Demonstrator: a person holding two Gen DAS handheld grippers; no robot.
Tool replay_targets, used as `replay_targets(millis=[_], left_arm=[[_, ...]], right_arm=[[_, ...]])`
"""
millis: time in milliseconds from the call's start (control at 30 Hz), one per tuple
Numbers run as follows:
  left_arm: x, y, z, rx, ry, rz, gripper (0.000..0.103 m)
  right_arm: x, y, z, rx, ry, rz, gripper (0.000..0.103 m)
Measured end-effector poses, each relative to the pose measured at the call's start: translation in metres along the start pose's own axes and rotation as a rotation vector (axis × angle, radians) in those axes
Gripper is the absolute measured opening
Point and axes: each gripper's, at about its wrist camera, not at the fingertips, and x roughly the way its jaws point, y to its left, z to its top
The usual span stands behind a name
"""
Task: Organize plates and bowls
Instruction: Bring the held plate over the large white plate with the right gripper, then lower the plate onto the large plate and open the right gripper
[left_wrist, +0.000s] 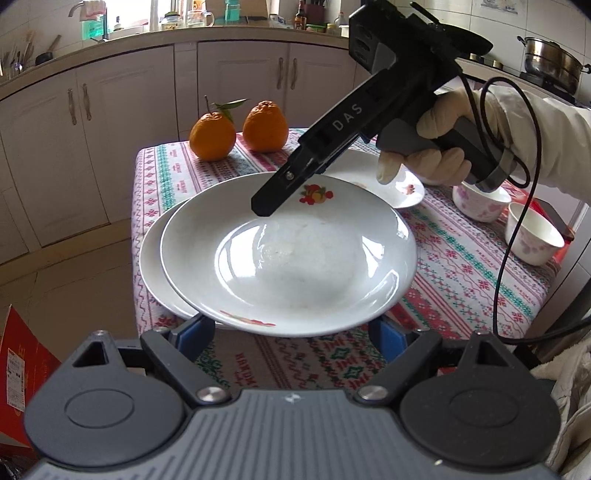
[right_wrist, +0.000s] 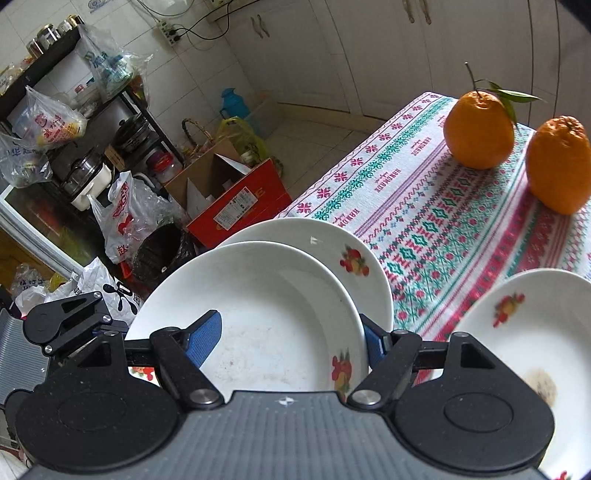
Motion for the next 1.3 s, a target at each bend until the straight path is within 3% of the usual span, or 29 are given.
replay_targets(millis=[433,933,1300], left_arm=[[0.009,0.021,0.001,-0.018,0.011,0.020,0.090],[0.013,0.023,-0.001,-0.007,0.009,0.055,0.090],[0.016,0.020,-0.002,-0.022,0.011,0.076,0.091]], right_arm=[[0.014,-0.011,0.006,0.030,0.012,-0.016,0.082],[-0.001,-0.007,-0.002,0.043,-0.003,-0.025,0.082],[-0.009,0.004,-0.012,0.027,-0.009,-0.088,0.082]])
